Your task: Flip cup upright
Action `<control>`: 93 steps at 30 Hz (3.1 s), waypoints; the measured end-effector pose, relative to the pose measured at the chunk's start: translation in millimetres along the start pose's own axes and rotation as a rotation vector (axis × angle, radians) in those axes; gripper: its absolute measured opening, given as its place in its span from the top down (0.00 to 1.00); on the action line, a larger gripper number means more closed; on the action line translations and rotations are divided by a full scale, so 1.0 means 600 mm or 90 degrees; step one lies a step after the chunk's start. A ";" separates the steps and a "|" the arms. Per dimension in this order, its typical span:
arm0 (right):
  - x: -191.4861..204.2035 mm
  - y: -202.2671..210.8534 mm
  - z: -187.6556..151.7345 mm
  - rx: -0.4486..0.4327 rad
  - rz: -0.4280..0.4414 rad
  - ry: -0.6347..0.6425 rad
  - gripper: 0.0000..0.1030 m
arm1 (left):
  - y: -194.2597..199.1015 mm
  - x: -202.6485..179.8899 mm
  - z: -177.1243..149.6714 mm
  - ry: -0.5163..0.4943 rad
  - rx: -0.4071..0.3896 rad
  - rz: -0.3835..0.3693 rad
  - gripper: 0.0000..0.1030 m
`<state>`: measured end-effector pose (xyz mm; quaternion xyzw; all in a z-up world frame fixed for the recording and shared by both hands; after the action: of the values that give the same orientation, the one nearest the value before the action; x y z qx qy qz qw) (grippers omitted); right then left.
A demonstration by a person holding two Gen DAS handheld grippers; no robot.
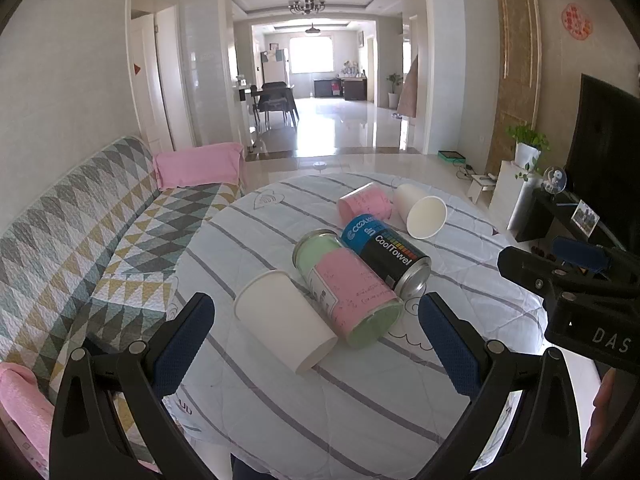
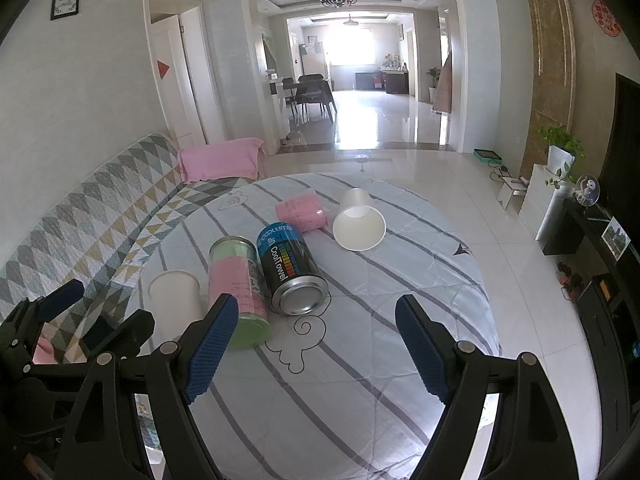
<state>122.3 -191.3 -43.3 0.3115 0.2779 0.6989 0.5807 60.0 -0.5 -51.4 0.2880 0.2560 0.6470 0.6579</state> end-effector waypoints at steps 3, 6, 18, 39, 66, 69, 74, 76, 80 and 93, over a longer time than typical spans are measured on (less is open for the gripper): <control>0.000 -0.001 0.000 0.000 0.000 -0.001 0.20 | -0.001 0.000 0.000 -0.001 0.001 0.000 0.00; 0.000 0.000 0.000 0.000 0.000 -0.001 0.20 | -0.004 0.001 -0.001 -0.001 0.004 -0.005 0.00; -0.023 -0.017 -0.011 0.015 0.007 -0.027 0.20 | -0.025 0.054 -0.009 0.026 0.049 -0.029 0.00; 0.009 -0.080 -0.001 0.097 0.066 -0.003 0.20 | -0.073 0.090 -0.016 0.014 0.107 -0.022 0.00; 0.069 -0.307 0.140 0.391 0.110 0.079 0.20 | -0.181 0.025 0.070 -0.046 0.143 -0.092 0.00; 0.071 -0.332 0.138 0.416 0.107 0.085 0.20 | -0.187 0.024 0.073 -0.047 0.146 -0.095 0.00; 0.071 -0.358 0.134 0.444 0.106 0.092 0.20 | -0.195 0.017 0.076 -0.049 0.152 -0.094 0.00; 0.071 -0.367 0.131 0.449 0.104 0.095 0.20 | -0.199 0.014 0.076 -0.051 0.157 -0.095 0.00; 0.071 -0.377 0.128 0.450 0.115 0.100 0.21 | -0.202 0.009 0.075 -0.057 0.160 -0.094 0.00; 0.047 -0.320 0.133 0.388 0.158 0.075 0.33 | -0.188 0.002 0.076 -0.062 0.154 -0.095 0.00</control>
<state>301.4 -128.6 -132.1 0.4618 0.4672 0.6657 0.3540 172.0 -1.4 -99.3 0.3765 0.3210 0.5460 0.6761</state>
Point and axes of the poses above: each gripper's, at about its wrist camera, not at the fingertips, and y roughly against the way its jaws point, x to its left, z to its top, the point moved 4 cm from there along -y, roughly the way its jaws point, and after that the axes turned 10 degrees about x, right-handed, at the moved point
